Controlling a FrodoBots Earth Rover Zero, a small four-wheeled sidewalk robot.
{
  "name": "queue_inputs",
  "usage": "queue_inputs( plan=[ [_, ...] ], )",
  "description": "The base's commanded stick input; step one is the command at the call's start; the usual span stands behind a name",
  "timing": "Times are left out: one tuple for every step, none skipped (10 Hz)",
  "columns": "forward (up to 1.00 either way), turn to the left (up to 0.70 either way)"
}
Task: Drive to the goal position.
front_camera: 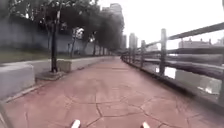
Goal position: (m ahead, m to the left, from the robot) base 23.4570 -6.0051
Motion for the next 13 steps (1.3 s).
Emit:
queue_inputs(
  plan=[
    [0.70, 0.00],
    [0.70, 0.00],
    [0.70, 0.00],
    [0.70, 0.00],
    [0.70, 0.00],
    [0.70, 0.00],
    [0.70, 0.02],
    [0.70, 0.03],
    [0.70, 0.02],
    [0.70, 0.00],
    [0.70, 0.00],
    [0.70, 0.00],
    [0.70, 0.00]
  ],
)
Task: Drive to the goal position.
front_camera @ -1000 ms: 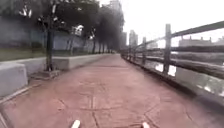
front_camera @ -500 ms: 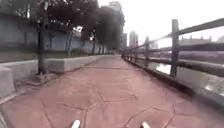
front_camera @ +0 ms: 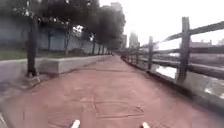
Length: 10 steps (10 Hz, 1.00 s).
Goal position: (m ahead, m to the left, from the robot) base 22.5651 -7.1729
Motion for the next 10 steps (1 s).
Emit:
queue_inputs(
  plan=[
    [0.70, 0.00],
    [0.70, 0.00],
    [0.70, 0.00],
    [0.70, 0.00],
    [0.70, 0.00],
    [0.70, 0.00],
    [0.70, 0.00],
    [0.70, 0.00],
    [0.70, 0.00],
    [0.70, 0.00]
  ],
)
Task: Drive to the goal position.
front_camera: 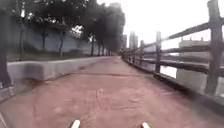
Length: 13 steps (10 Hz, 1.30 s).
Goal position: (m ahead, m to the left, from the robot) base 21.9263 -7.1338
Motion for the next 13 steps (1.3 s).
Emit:
queue_inputs(
  plan=[
    [0.70, 0.00],
    [0.70, 0.00],
    [0.70, 0.00],
    [0.70, 0.00],
    [0.70, 0.00],
    [0.70, 0.00],
    [0.70, 0.00],
    [0.70, 0.00],
    [0.70, 0.00],
    [0.70, 0.00],
    [0.70, 0.00],
    [0.70, 0.00],
    [0.70, 0.00]
  ],
)
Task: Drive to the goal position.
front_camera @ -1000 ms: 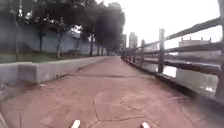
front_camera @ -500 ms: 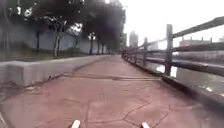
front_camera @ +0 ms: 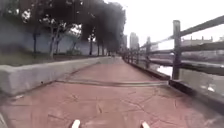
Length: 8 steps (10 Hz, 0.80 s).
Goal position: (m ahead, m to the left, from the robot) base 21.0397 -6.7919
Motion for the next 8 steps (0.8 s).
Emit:
queue_inputs(
  plan=[
    [0.70, 0.00],
    [0.70, 0.00],
    [0.70, 0.00],
    [0.70, 0.00],
    [0.70, 0.00],
    [0.70, 0.00],
    [0.70, 0.00],
    [0.70, 0.00]
  ],
)
